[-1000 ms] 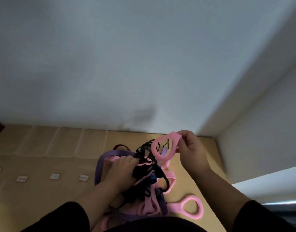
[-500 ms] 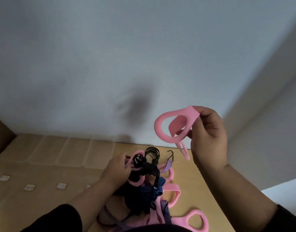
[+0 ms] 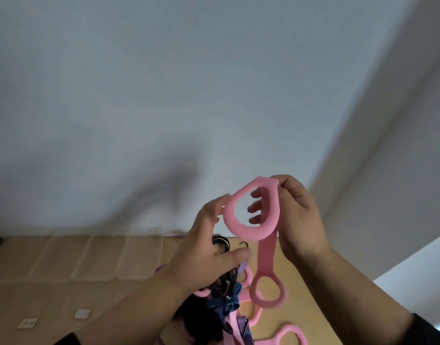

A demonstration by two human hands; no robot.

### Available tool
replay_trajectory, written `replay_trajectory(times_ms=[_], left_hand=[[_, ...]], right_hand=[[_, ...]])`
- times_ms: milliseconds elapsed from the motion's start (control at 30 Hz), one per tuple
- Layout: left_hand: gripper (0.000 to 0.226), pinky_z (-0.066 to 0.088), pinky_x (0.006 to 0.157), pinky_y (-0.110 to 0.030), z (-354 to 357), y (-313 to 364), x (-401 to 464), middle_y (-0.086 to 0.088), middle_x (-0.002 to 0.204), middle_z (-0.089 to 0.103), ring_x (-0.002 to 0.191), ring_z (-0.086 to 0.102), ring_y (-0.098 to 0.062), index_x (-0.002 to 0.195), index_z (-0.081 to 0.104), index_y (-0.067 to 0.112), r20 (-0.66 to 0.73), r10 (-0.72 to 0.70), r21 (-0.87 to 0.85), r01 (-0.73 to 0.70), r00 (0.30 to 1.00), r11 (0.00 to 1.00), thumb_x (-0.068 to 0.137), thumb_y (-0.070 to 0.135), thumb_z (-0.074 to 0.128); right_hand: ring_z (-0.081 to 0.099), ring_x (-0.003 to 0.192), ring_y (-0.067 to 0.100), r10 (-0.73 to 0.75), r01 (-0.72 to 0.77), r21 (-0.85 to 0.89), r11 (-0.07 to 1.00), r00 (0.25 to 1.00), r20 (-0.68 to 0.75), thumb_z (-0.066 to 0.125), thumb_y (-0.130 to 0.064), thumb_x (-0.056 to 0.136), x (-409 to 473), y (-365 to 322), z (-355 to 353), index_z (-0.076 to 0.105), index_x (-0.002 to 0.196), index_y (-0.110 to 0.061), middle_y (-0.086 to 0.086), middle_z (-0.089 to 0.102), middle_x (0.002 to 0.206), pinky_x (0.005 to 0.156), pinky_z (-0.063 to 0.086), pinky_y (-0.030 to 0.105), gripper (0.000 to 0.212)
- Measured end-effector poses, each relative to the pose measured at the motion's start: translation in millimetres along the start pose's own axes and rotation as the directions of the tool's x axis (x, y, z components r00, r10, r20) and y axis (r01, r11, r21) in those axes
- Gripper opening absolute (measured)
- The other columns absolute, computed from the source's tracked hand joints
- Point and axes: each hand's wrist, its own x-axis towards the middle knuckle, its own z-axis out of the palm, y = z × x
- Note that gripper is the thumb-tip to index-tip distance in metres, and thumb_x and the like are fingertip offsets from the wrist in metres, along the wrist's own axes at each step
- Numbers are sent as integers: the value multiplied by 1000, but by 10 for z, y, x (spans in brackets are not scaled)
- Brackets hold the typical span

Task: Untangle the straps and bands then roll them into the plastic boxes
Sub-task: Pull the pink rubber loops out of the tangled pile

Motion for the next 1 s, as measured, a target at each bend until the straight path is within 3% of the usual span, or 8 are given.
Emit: replay_trajectory(times_ms=[67, 167, 267, 367, 500, 633, 867, 1000], left_hand=[[79, 54, 90, -40, -6, 112, 38, 33, 135, 42, 131, 44, -5, 136, 39, 49, -41, 147, 66, -145, 988, 987, 73, 26, 82], [76, 48, 97, -31, -12, 126, 149, 37, 131, 44, 124, 48, -1, 131, 44, 47, -27, 271, 231, -258, 962, 938, 72, 17, 81], [62, 45, 101, -22, 19, 156, 293, 30, 129, 50, 123, 52, -7, 128, 52, 35, 11, 376, 240, -367, 927, 899, 74, 24, 81], [36, 51, 88, -23, 80, 282, 435, 12, 111, 66, 105, 63, -9, 108, 68, 23, 161, 478, 161, -501, 863, 850, 77, 38, 77], [32, 50, 67, -33, 211, 523, 674, 2, 76, 69, 73, 64, -15, 80, 72, 25, 334, 255, 132, -313, 907, 941, 73, 56, 71], [20, 49, 59, -18, 599, 672, 946, 4, 74, 71, 61, 63, -11, 82, 71, 19, 163, 78, 20, -83, 984, 996, 94, 33, 64], [26, 55, 65, -40, 1226, 720, 1415, 6, 74, 69, 58, 62, -20, 88, 69, 14, 112, -44, 86, 35, 993, 996, 99, 34, 55], [26, 56, 71, -44, 1543, 566, 1686, 8, 80, 68, 66, 63, -22, 92, 66, 16, 109, -87, 218, 62, 990, 974, 101, 33, 48]], right_hand=[[63, 65, 25, 63, -64, -20, 998, 998, -14, 50, -6, 101, -68, 30, -26, 66, 94, -1, 15, 70, 83, 60, 53, 40, 17], [60, 58, 20, 111, -118, -69, 991, 990, -91, 55, -10, 100, -164, 99, -99, 66, 91, 0, 13, 70, 76, 53, 53, 32, 17], [57, 49, 23, 160, -178, -143, 973, 979, -129, 56, -11, 99, -260, 195, -248, 66, 90, -1, 16, 67, 68, 46, 49, 31, 17], [57, 52, 26, 195, -213, -201, 956, 975, -105, 56, -13, 98, -379, 322, -468, 67, 89, -2, 12, 67, 66, 52, 47, 36, 17], [60, 57, 20, 190, -204, -279, 938, 979, -78, 59, -23, 99, -555, 454, -745, 66, 86, -8, 8, 71, 72, 51, 48, 33, 22], [64, 65, 21, 204, -202, -153, 967, 979, -3, 62, -19, 98, -680, 634, -1095, 66, 88, -7, 9, 71, 77, 64, 54, 34, 17], [69, 83, 27, 397, -381, -164, 910, 914, 80, 70, -14, 91, -926, 1359, -1806, 69, 93, -7, 17, 74, 91, 85, 56, 41, 8], [65, 80, 18, 499, -480, -188, 857, 864, 69, 68, -13, 93, -1021, 1722, -2147, 69, 97, -4, 11, 75, 90, 78, 50, 33, 9]])
